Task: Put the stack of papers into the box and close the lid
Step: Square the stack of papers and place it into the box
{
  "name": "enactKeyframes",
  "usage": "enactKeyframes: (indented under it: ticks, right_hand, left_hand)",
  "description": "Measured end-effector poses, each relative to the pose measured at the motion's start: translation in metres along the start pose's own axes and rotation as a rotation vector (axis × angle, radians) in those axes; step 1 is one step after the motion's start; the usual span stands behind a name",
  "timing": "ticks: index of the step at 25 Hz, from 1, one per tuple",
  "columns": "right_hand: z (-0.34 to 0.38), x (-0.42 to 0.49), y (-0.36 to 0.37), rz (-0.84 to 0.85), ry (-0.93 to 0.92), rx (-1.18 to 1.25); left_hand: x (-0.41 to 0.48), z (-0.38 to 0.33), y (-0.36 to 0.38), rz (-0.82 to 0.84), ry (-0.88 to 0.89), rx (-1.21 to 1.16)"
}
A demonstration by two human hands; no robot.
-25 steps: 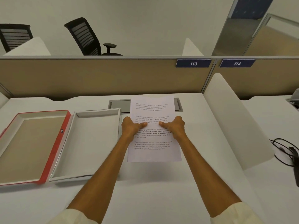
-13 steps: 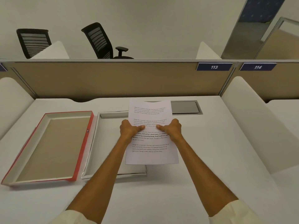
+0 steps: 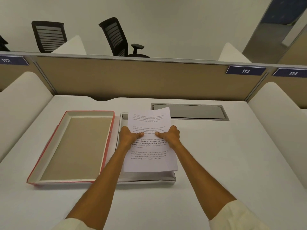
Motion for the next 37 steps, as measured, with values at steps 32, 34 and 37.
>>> enactKeyframes:
  ticks: [32,34,37]
  right_hand:
    - [-0.033,0.016,0.066,0.188,0.084,-0.149]
    - [-0.035,0.015,0.065,0.186,0.084,-0.147]
    - [-0.039,0.016,0.066,0.174,0.083,-0.157]
  left_hand:
    - [0.049,0.065,0.016,0.017,-0.044,0.030]
    - [0.048,0.066,0.016,0.010,-0.040,0.034]
    - [0.048,0.069,0.017,0.006,-0.021,0.035]
Point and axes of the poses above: each hand's wrist, its own x-axis towards the middle knuckle, its own y-axis out of the palm, z = x × y, the point moved 7 cm from there along x, towards the middle knuckle, and after that the axes turned 12 degrees about -z, right-handed, at the moved point
